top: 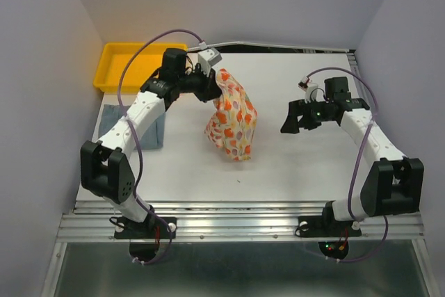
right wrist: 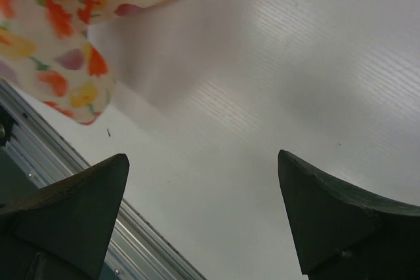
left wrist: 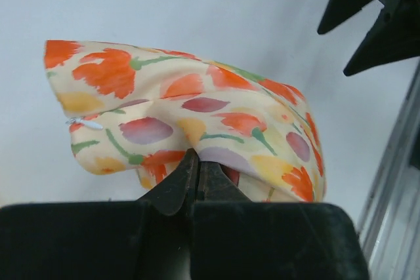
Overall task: Fold and stack the skirts
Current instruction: Move the skirt to the center of the board
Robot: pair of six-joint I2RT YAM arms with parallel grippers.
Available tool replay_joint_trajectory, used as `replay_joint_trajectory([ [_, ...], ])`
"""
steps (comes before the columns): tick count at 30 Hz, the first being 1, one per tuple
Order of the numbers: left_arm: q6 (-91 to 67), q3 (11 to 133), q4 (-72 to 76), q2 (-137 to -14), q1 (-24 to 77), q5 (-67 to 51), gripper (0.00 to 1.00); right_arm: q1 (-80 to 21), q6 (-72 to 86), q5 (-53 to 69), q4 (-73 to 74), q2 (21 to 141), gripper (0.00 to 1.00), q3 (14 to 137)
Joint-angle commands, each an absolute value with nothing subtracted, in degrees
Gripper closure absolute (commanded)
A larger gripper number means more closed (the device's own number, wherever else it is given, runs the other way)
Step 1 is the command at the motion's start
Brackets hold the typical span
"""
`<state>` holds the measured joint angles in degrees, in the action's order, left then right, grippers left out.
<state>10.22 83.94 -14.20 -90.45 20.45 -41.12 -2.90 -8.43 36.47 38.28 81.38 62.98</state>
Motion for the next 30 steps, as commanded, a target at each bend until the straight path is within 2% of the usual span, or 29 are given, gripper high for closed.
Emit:
replay_joint_trajectory([
  [1, 3.71, 78.77, -6.43, -90.08, 22.84, -47.99, 1.00, -2.46, -14.23, 44.47, 44.29, 78.31, 0.00, 62.76],
  [7, 1.32, 81.38, -7.64, -100.09, 25.57, -40.36, 1.00, -2.46, -12.58, 46.41, 44.21, 80.33, 0.04, 59.16],
  [11, 7.54, 85.34, -10.63, -101.34, 32.52, -34.56, 1.00, -2.46, -10.72, 43.95, 41.75, 81.04, 0.04, 58.97],
  [14, 15.62, 84.65, -12.56, -99.85, 44.60, -22.88, 1.00, -2.46, -9.49, 37.30, 41.75, 81.47, 0.03, 61.68],
  [15, 17.38, 83.94, -13.00, -99.84, 44.65, -19.81, 1.00, -1.59, -9.49, 37.27, 41.84, 81.47, 0.03, 62.22],
  [16, 18.88, 83.41, -14.05, -99.67, 49.43, -14.12, 0.95, -0.80, -9.75, 34.83, 41.75, 81.74, 0.02, 62.75],
  [18, 21.62, 81.83, -15.29, -99.58, 52.90, -10.83, 0.81, 2.35, -10.02, 33.23, 42.01, 82.53, 0.02, 64.41],
  [20, 21.27, 80.95, -16.34, -99.06, 55.02, -9.75, 0.41, 4.21, -11.07, 32.79, 42.71, 83.93, 0.02, 65.39],
  [21, 20.75, 80.86, -16.43, -98.01, 55.02, -10.19, 0.26, 5.09, -11.60, 32.44, 43.06, 84.37, 0.02, 66.00],
  [22, 20.31, 80.69, -16.44, -97.22, 54.76, -9.76, 0.16, 5.10, -12.47, 32.34, 43.50, 84.98, 0.03, 66.88],
  [24, 20.04, 80.33, -16.09, -94.94, 53.36, -11.50, 0.15, 5.10, -13.01, 32.26, 43.68, 85.17, 0.03, 67.50],
  [30, 17.93, 80.51, -15.20, -87.71, 40.44, -26.52, 0.12, 5.10, -18.70, 39.97, 49.65, 88.33, 0.06, 72.15],
])
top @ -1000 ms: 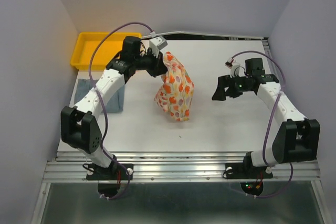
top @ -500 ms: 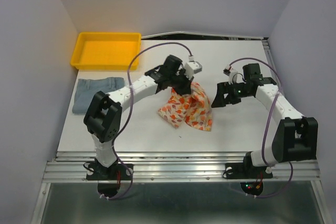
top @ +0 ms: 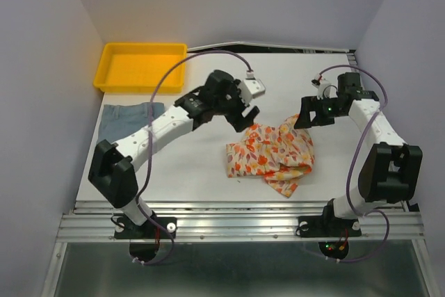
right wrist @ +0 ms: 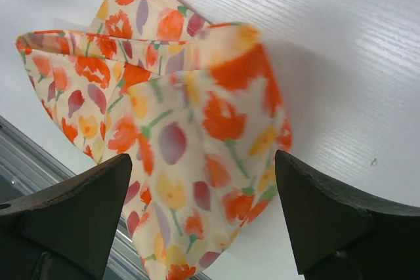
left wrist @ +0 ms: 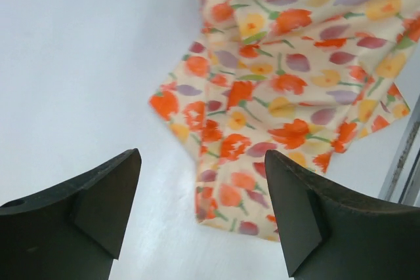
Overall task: Fold and stack the skirts
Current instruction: Move the skirt to the center of the board, then flatten the skirt out
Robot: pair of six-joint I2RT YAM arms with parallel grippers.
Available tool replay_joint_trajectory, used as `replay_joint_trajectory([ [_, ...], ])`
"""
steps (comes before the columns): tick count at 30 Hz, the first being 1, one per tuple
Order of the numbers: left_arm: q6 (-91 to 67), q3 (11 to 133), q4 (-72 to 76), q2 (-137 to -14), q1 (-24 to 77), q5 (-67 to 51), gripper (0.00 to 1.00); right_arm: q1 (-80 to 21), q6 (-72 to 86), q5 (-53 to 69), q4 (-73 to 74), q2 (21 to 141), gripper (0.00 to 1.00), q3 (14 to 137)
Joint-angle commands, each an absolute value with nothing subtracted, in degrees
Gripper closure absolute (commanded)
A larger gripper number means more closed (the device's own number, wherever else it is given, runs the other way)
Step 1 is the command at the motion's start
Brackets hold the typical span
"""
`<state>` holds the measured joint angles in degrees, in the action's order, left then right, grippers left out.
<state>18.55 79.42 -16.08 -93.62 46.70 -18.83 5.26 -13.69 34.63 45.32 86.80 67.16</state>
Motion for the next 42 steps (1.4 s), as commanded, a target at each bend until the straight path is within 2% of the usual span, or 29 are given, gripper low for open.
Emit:
replay_joint_trajectory([
  [1, 18.19, 80.86, -15.90, -88.41, 39.30, -26.72, 0.12, 5.10, -19.42, 40.69, 50.53, 88.68, 0.06, 72.42],
  [6, 17.15, 82.44, -19.60, -96.92, 34.81, -32.68, 0.17, 5.10, -22.76, 42.45, 54.93, 91.57, 0.00, 72.95],
  [10, 16.08, 81.83, -19.95, -102.12, 34.72, -34.27, 0.17, 4.57, -21.89, 36.86, 54.85, 93.16, 0.00, 72.69],
  [15, 17.40, 78.05, -17.32, -103.54, 34.72, -35.60, 0.16, 4.57, -18.38, 26.67, 48.54, 92.81, 0.03, 69.62],
  [19, 16.00, 80.06, -14.68, -106.16, 34.72, -33.67, 0.18, 4.57, -12.76, 21.89, 41.24, 94.83, 0.08, 69.69],
  [23, 13.63, 84.71, -12.66, -110.64, 34.72, -31.38, 0.22, 4.57, -10.38, 22.41, 39.29, 99.75, 0.14, 71.10],
  [30, 6.60, 93.95, -10.55, -121.45, 34.80, -34.19, 0.28, 4.57, -10.37, 25.83, 36.83, 104.85, 0.15, 69.79],
  [31, 5.81, 94.65, -9.94, -123.38, 34.80, -34.89, 0.28, 4.57, -10.20, 27.32, 36.48, 105.03, 0.28, 69.35],
  [33, 3.96, 97.29, -9.93, -125.32, 34.80, -36.03, 0.32, 4.57, -10.11, 28.65, 35.86, 104.94, 0.37, 69.34],
  [34, 3.35, 97.99, -9.93, -126.99, 34.80, -37.25, 0.36, 4.57, -10.02, 29.78, 35.86, 104.77, 0.45, 69.78],
  [36, 1.76, 99.58, -9.93, -129.01, 34.80, -38.23, 0.43, 4.57, -9.93, 30.85, 35.86, 103.72, 0.53, 70.13],
  [37, 1.32, 99.84, -10.02, -129.55, 34.80, -38.93, 0.47, 4.57, -10.02, 31.81, 35.86, 103.10, 0.61, 70.40],
  [38, 0.97, 100.10, -10.02, -129.72, 34.72, -39.11, 0.61, 4.57, -10.02, 32.34, 35.86, 101.53, 0.65, 70.84],
  [39, 0.97, 100.11, -10.02, -129.73, 34.63, -39.29, 0.70, 4.57, -10.02, 32.87, 35.69, 100.64, 0.72, 71.19],
  [40, 0.97, 99.85, -9.76, -128.94, 34.37, -39.72, 0.87, 4.57, -9.93, 33.31, 35.68, 99.76, 0.89, 71.45],
  [41, 0.97, 99.23, -9.23, -128.07, 34.02, -39.99, 0.95, 4.57, -9.93, 33.40, 35.77, 98.97, 0.97, 71.89],
  [42, 0.79, 97.49, -8.53, -125.45, 32.88, -39.99, 1.00, 4.57, -10.02, 33.22, 35.77, 97.14, 0.99, 72.68],
])
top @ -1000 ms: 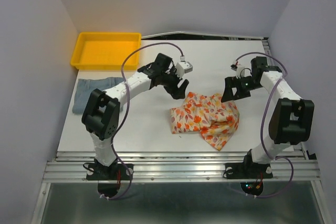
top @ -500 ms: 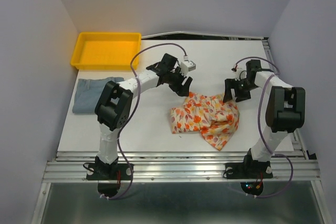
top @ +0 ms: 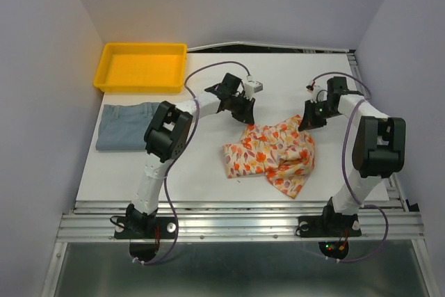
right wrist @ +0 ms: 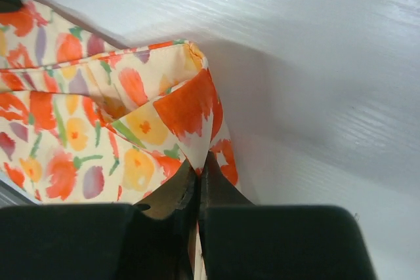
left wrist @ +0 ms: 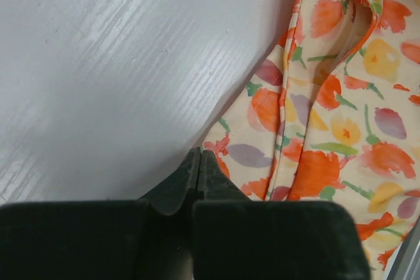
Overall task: Fold and stack the skirts
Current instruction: Flatten the skirt out
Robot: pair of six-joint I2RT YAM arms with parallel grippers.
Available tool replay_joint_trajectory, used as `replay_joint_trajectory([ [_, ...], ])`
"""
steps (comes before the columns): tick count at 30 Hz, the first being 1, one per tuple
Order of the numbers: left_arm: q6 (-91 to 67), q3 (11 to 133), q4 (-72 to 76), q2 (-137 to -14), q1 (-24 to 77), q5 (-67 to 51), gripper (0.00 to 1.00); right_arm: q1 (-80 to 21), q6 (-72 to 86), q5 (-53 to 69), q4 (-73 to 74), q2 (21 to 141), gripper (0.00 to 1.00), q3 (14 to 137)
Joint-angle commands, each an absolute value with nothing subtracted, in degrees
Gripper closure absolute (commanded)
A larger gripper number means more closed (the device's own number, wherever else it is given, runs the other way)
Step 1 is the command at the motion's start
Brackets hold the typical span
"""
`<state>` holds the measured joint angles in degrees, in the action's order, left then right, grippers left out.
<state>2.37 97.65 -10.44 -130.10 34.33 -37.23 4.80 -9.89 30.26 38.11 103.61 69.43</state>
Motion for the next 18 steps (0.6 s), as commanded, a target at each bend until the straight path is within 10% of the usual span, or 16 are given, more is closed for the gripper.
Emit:
replay_joint_trajectory([
  [1, 0.62, 96.51, -7.22, -123.77, 32.09, -39.90, 1.00, 4.57, -10.45, 32.79, 35.86, 96.25, 0.99, 73.12],
  [18, 7.56, 90.71, -14.24, -103.28, 20.39, -34.72, 1.00, 4.49, -50.86, 48.43, 60.89, 79.64, 0.96, 73.24],
])
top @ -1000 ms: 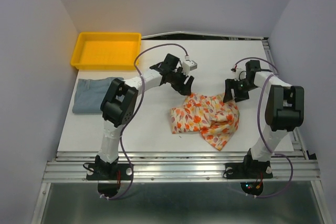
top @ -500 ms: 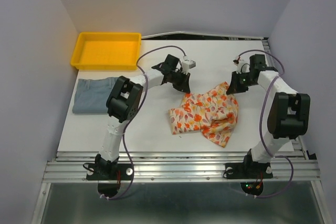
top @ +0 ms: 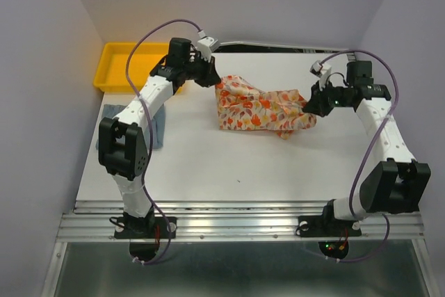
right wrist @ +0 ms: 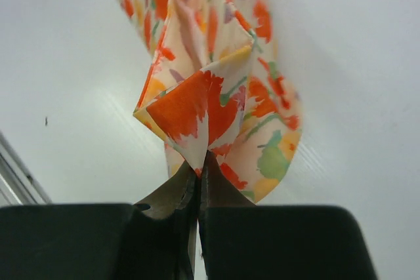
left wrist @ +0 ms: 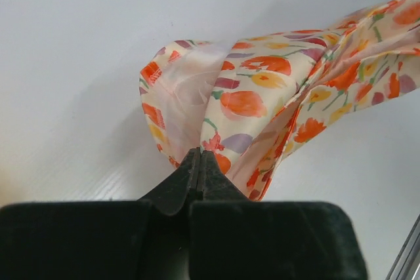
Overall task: Fold and stack the skirts
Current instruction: Flatten the skirt out
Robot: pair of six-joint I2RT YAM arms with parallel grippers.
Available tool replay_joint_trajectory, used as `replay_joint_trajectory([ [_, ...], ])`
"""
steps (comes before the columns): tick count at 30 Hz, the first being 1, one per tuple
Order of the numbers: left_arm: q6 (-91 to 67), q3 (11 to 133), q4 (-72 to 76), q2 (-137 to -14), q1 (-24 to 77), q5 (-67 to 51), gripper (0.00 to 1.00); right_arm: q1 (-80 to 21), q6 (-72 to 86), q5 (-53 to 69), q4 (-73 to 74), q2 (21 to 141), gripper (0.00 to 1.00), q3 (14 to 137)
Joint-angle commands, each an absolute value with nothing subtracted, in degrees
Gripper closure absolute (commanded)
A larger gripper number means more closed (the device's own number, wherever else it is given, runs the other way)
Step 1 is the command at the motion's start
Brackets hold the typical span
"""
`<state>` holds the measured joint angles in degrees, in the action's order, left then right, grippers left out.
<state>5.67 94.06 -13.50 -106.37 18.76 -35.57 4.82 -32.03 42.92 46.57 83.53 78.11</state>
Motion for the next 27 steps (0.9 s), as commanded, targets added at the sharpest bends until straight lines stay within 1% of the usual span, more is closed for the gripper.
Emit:
replay_joint_trajectory([
  [1, 7.38, 89.92, -13.28, -102.66, 20.30, -33.50, 1.00, 3.44, -56.46, 46.51, 62.30, 77.89, 0.91, 67.38],
  [2, 7.12, 88.61, -12.84, -102.57, 20.22, -33.23, 1.00, 2.21, -58.86, 45.10, 62.66, 73.96, 0.86, 64.11],
  [3, 7.03, 88.07, -12.75, -102.57, 20.13, -33.31, 1.00, 0.54, -60.45, 42.91, 62.58, 71.65, 0.82, 60.77],
  [4, 6.94, 87.72, -12.74, -102.74, 20.13, -33.75, 1.00, -1.47, -62.21, 37.93, 62.23, 69.46, 0.65, 57.51],
  [5, 7.12, 87.19, -12.74, -102.74, 20.13, -34.01, 1.00, -5.67, -62.66, 35.36, 60.92, 67.17, 0.54, 54.35],
  [6, 7.38, 86.49, -12.66, -102.92, 20.13, -34.36, 1.00, -7.45, -62.75, 32.72, 60.13, 62.97, 0.37, 48.66],
  [7, 8.43, 86.22, -13.09, -103.09, 20.13, -34.54, 1.00, -8.43, -61.88, 28.69, 59.07, 60.93, 0.29, 46.25],
  [8, 9.22, 86.22, -13.62, -103.18, 20.13, -34.63, 1.00, -8.44, -60.40, 27.17, 56.10, 59.43, 0.20, 44.58],
  [9, 9.84, 86.31, -14.49, -103.53, 20.13, -33.67, 1.00, -8.44, -58.64, 23.59, 53.73, 57.59, 0.15, 42.56],
  [10, 10.45, 86.31, -14.50, -103.71, 20.13, -32.88, 1.00, -8.44, -58.62, 23.56, 51.96, 57.39, 0.15, 42.19],
  [12, 13.17, 86.83, -16.16, -104.84, 20.21, -31.73, 1.00, -8.44, -54.95, 18.04, 47.30, 58.44, 0.15, 42.27],
  [13, 14.14, 87.18, -18.26, -105.46, 20.30, -30.08, 1.00, -7.83, -52.15, 16.71, 45.89, 61.23, 0.16, 44.28],
  [15, 16.51, 87.36, -19.77, -107.13, 20.30, -28.84, 1.00, -4.59, -48.54, 20.45, 45.35, 65.63, 0.16, 48.67],
  [16, 17.05, 87.19, -20.21, -107.49, 20.39, -27.35, 1.00, -1.35, -43.82, 22.65, 45.26, 68.26, 0.17, 51.39],
  [17, 17.66, 86.67, -20.39, -107.84, 20.48, -26.81, 1.00, -0.19, -41.51, 27.46, 45.61, 74.12, 0.17, 57.42],
  [18, 18.62, 86.49, -20.48, -108.45, 20.57, -25.07, 1.00, 1.04, -38.09, 31.51, 46.14, 77.31, 0.19, 64.01],
  [19, 18.98, 86.14, -20.57, -108.72, 20.57, -24.35, 1.00, 1.05, -36.58, 33.55, 47.71, 80.30, 0.20, 67.29],
  [20, 19.59, 85.78, -20.91, -109.16, 20.57, -23.82, 1.00, 1.05, -35.26, 35.66, 48.51, 85.81, 0.20, 70.28],
  [22, 21.53, 85.08, -21.27, -109.95, 20.74, -21.54, 1.00, 1.05, -28.96, 41.54, 48.78, 90.51, 0.20, 75.56],
  [23, 22.32, 83.77, -21.10, -110.04, 20.83, -21.19, 1.00, 1.05, -25.52, 43.14, 47.56, 94.62, 0.20, 79.50],
  [24, 23.02, 83.06, -20.83, -110.04, 20.92, -20.75, 1.00, 1.05, -22.18, 44.02, 45.81, 94.66, 0.20, 81.19],
  [25, 23.55, 82.36, -20.31, -109.87, 21.09, -19.52, 1.00, 1.05, -19.19, 44.90, 44.05, 98.66, 0.20, 82.78],
  [26, 24.69, 81.66, -19.35, -109.78, 21.27, -18.90, 1.00, 1.05, -12.81, 44.91, 40.47, 100.88, 0.21, 84.45],
  [27, 25.22, 80.52, -18.90, -109.69, 21.53, -18.55, 1.00, 1.05, -10.57, 44.65, 38.78, 105.25, 0.21, 87.68],
])
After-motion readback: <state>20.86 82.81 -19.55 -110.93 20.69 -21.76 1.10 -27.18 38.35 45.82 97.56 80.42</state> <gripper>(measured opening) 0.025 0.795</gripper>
